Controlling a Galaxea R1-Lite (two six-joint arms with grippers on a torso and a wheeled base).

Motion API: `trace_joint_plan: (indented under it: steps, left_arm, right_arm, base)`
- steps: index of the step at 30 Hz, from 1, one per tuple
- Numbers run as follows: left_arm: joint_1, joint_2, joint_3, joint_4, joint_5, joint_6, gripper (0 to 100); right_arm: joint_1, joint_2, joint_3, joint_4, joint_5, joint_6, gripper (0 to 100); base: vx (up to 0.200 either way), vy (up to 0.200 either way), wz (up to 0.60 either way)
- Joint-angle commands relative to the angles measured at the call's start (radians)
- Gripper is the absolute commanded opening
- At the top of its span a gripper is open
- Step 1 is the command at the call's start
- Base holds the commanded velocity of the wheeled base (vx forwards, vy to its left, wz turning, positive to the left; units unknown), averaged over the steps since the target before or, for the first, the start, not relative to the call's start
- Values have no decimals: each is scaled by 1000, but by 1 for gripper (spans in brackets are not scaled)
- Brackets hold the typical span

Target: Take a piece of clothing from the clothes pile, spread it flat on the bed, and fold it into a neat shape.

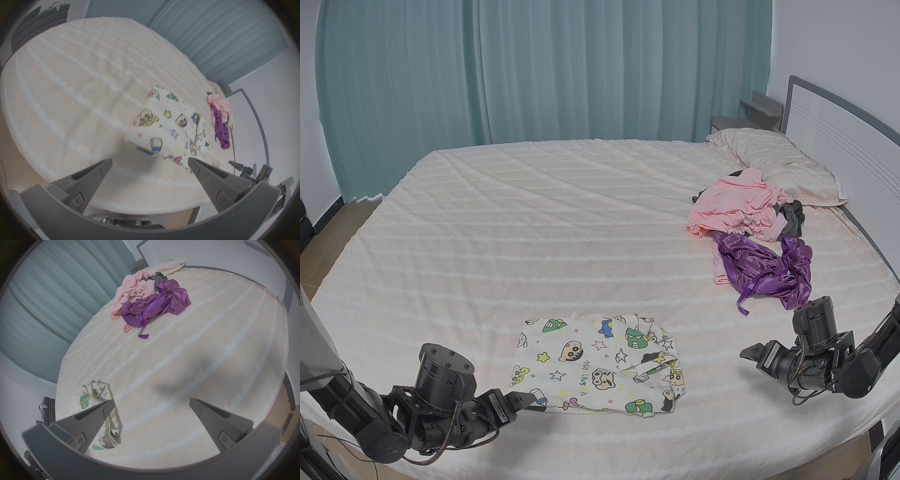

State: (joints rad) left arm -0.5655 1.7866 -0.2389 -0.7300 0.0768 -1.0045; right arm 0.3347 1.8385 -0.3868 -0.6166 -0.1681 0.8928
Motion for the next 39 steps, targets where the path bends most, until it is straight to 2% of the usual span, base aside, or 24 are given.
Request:
trace_joint_plan:
  steps: [1, 8, 13, 16, 19, 25, 29, 31, 35, 37, 39]
  left_arm:
    - [7, 51, 21, -23, -15, 0, 100]
    - [23, 116, 115, -229, -43, -2, 100]
    - [35, 116, 121, -253, -51, -25, 100]
    - [49, 111, 130, -256, -55, -31, 100]
    - [102, 106, 135, -258, -84, -31, 100]
    - [157, 109, 139, -258, -114, -33, 100]
    - [202, 122, 130, -259, -163, -31, 100]
    - [213, 129, 130, -269, -175, -29, 100]
    - [213, 132, 138, -318, -183, -26, 100]
    - [208, 143, 132, -328, -187, -28, 100]
    - [204, 166, 128, -336, -187, -29, 100]
  right_arm:
    - [7, 4, 2, 0, 1, 0, 100]
    - [30, -2, 5, 0, -8, 0, 100]
    - [35, -4, 5, 0, -10, 0, 100]
    - [37, -7, 5, 0, -8, 0, 100]
    - [37, -5, 5, 0, -7, 0, 100]
    - [43, -30, 3, -11, 2, 3, 100]
    - [55, -21, 3, -74, 10, 41, 100]
    - [72, -18, 2, -106, 36, 77, 100]
    - [103, 5, -15, -149, 136, 137, 100]
    - [110, 44, -46, -170, 160, 140, 100]
    - [133, 99, -90, -176, 154, 138, 100]
  base:
    - [0, 0, 0]
    - [0, 0, 0]
    - [0, 0, 0]
    - [0, 200, 0]
    - [0, 200, 0]
    - [0, 200, 0]
    - [0, 200, 0]
    - [0, 200, 0]
    - [0, 0, 0]
    - [0, 0, 0]
    - [0, 0, 0]
